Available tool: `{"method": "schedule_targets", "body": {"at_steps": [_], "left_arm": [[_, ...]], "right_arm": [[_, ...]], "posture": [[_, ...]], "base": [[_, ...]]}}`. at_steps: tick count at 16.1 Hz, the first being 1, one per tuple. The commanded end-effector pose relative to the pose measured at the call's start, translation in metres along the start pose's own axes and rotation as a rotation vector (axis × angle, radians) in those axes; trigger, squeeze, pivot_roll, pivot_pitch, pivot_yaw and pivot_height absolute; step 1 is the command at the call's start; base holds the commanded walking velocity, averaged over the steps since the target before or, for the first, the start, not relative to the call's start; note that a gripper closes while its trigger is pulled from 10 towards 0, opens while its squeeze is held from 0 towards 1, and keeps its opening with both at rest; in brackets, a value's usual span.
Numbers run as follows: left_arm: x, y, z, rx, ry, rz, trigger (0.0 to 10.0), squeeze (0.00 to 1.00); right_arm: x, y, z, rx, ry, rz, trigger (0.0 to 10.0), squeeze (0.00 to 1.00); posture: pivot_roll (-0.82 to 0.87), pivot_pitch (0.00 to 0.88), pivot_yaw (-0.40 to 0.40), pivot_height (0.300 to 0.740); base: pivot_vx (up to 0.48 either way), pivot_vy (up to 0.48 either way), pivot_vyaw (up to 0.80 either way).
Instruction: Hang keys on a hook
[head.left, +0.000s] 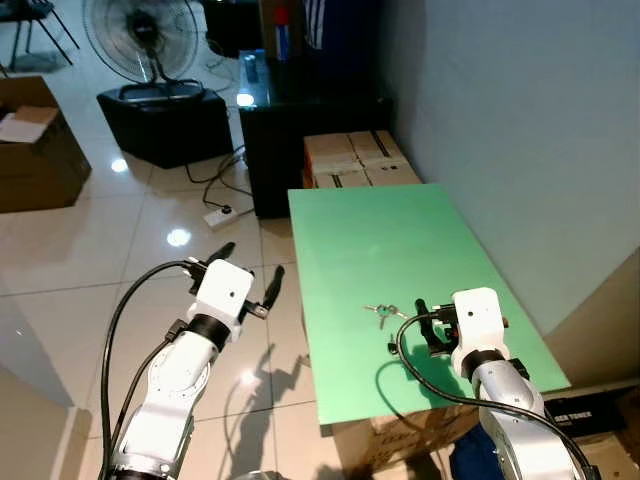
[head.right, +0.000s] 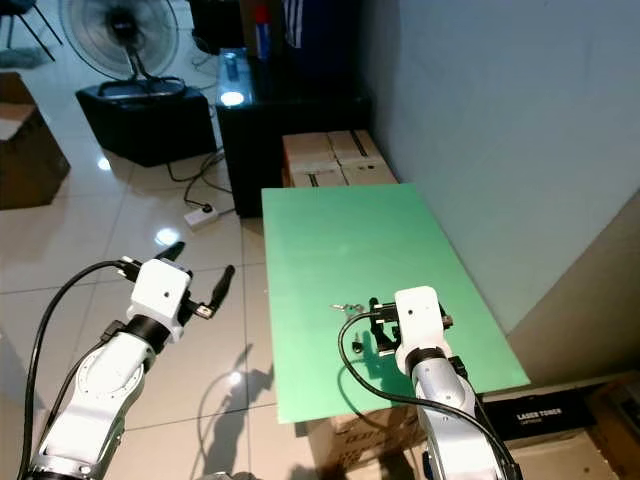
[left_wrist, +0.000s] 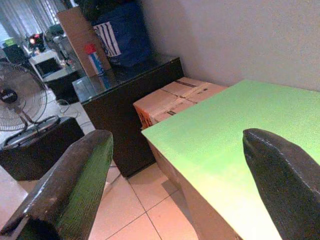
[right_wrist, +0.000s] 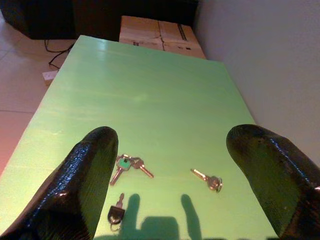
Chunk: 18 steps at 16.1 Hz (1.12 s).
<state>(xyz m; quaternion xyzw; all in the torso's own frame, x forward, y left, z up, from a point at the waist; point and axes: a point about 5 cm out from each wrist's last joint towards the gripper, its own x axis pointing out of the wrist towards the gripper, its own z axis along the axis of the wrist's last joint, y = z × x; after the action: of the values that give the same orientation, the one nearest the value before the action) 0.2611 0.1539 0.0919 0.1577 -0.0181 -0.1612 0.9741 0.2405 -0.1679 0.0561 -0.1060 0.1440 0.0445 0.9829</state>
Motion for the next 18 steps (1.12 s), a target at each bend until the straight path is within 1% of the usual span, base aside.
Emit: {"method": "schedule_targets", "body": {"at_steps": [1, 4, 8, 10, 12, 15, 18], "left_arm": [[0.001, -0.001, 0.004, 0.014, -0.009, -0.017, 10.0, 0.0], [0.002, -0.001, 0.004, 0.011, -0.006, -0.027, 10.0, 0.0], [0.006, -0.007, 0.006, -0.003, -0.005, -0.033, 10.0, 0.0], [0.008, -0.006, 0.005, 0.003, -0.001, -0.024, 10.0, 0.0], [0.008, -0.004, 0.007, -0.009, -0.016, -0.01, 10.0, 0.0], [0.01, -0.003, 0.011, -0.007, -0.039, -0.018, 10.0, 0.0], [0.012, -0.005, 0.013, -0.008, -0.048, -0.026, 10.0, 0.0]], "right_arm": [[-0.001, -0.007, 0.0, 0.012, -0.004, -0.033, 10.0, 0.0], [-0.003, -0.008, -0.001, 0.022, -0.003, -0.05, 10.0, 0.0], [-0.005, -0.01, -0.002, 0.029, -0.003, -0.074, 10.0, 0.0], [-0.005, -0.01, -0.001, 0.022, -0.007, -0.075, 10.0, 0.0], [-0.005, -0.01, -0.001, 0.021, -0.008, -0.075, 10.0, 0.0], [-0.006, -0.011, -0.002, 0.061, -0.011, -0.098, 10.0, 0.0], [-0.007, -0.012, -0.002, 0.064, -0.015, -0.104, 10.0, 0.0]], "posture": [[-0.07, 0.038, 0.011, 0.74], [-0.07, 0.043, 0.019, 0.74], [-0.08, 0.047, 0.023, 0.74], [-0.08, 0.047, 0.023, 0.74], [-0.08, 0.047, 0.023, 0.74], [-0.08, 0.043, 0.032, 0.74], [-0.09, 0.038, 0.04, 0.74]], "base": [[0.0, 0.0, 0.0], [0.0, 0.0, 0.0], [0.0, 0.0, 0.0], [0.0, 0.0, 0.0], [0.0, 0.0, 0.0], [0.0, 0.0, 0.0], [0.0, 0.3, -0.53]]}}
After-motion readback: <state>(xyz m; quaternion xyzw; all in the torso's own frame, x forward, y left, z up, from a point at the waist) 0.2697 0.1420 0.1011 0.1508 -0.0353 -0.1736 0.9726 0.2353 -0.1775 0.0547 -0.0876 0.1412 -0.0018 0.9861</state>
